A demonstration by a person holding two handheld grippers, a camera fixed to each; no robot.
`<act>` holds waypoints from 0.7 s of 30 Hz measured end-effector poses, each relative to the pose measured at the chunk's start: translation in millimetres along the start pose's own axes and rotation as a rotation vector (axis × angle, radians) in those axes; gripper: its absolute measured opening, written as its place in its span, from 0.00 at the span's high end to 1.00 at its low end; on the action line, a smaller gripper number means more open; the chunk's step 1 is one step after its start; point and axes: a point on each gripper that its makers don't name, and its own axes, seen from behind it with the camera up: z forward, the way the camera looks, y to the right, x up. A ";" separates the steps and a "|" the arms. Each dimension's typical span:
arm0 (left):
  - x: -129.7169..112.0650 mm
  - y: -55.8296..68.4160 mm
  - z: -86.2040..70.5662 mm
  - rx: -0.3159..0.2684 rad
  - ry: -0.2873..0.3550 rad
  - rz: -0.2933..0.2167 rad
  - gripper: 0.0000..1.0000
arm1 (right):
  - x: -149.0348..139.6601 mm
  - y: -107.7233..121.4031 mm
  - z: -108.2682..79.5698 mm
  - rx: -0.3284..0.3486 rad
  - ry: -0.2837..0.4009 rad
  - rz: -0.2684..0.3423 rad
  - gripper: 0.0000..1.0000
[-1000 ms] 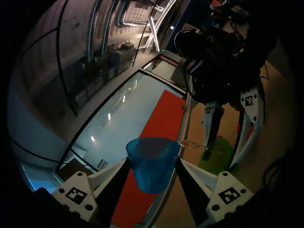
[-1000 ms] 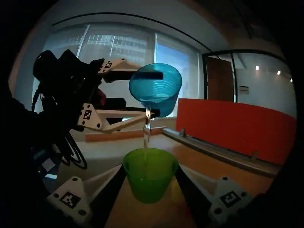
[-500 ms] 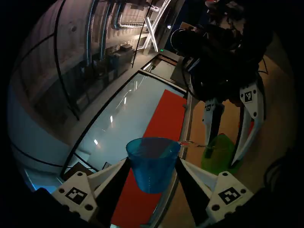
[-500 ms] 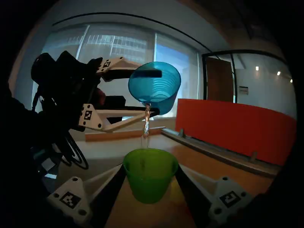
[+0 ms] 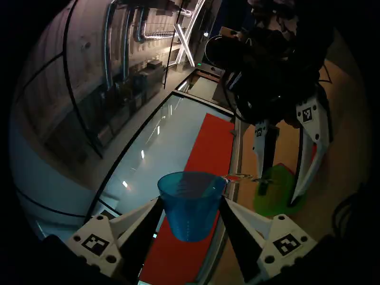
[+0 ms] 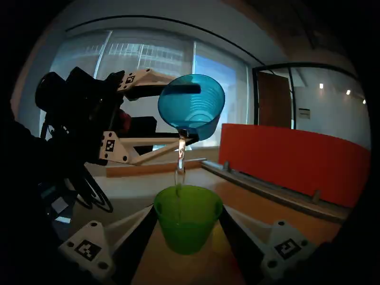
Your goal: Pour water
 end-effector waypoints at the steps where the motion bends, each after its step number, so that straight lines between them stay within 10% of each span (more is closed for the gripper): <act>1: -0.1 0.3 -0.1 -0.001 -0.001 0.001 0.17 | 0.0 0.0 -0.3 0.000 0.000 0.000 0.09; 21: 0.0 0.6 1.7 0.004 -0.011 0.068 0.17 | 0.8 -3.3 -3.9 0.004 0.000 -0.005 0.09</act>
